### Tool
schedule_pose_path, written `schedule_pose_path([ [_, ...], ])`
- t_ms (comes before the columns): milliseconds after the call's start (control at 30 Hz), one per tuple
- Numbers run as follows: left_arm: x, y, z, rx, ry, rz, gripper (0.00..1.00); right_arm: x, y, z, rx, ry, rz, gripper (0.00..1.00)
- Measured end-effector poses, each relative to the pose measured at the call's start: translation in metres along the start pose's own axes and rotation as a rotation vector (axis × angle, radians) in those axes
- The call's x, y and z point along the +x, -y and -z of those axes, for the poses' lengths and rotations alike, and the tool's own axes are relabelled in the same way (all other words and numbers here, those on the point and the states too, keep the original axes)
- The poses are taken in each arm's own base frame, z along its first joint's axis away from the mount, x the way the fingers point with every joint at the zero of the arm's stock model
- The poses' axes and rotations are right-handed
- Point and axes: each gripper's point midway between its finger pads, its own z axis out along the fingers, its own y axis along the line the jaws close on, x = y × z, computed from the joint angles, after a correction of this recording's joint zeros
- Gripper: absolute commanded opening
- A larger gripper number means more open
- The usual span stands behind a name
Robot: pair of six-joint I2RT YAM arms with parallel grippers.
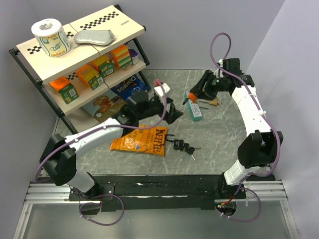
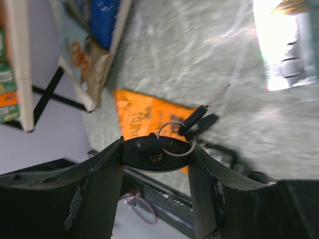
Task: Lock with the key
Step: Pick up the lock from the center of the board.
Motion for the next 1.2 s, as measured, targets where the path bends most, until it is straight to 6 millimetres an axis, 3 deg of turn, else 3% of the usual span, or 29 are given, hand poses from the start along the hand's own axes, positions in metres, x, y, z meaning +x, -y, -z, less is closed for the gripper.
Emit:
schedule_pose_path([
  [200,0.0,0.023,-0.025,-0.077,0.066,-0.094,0.72,0.023,-0.041,0.004,-0.063,0.001,0.048,0.0],
  [367,0.008,0.032,-0.03,-0.142,0.09,-0.165,0.61,0.033,-0.052,0.013,-0.087,0.008,0.065,0.0],
  [767,0.038,-0.001,-0.016,-0.321,0.047,-0.249,0.58,0.044,-0.057,0.023,-0.101,0.027,0.08,0.0],
  [933,0.03,-0.003,-0.016,-0.335,0.078,-0.267,0.56,0.052,-0.054,0.019,-0.095,0.011,0.082,0.0],
  [1200,0.021,-0.005,-0.016,-0.347,0.114,-0.278,0.43,0.059,-0.054,0.015,-0.092,-0.006,0.085,0.0],
])
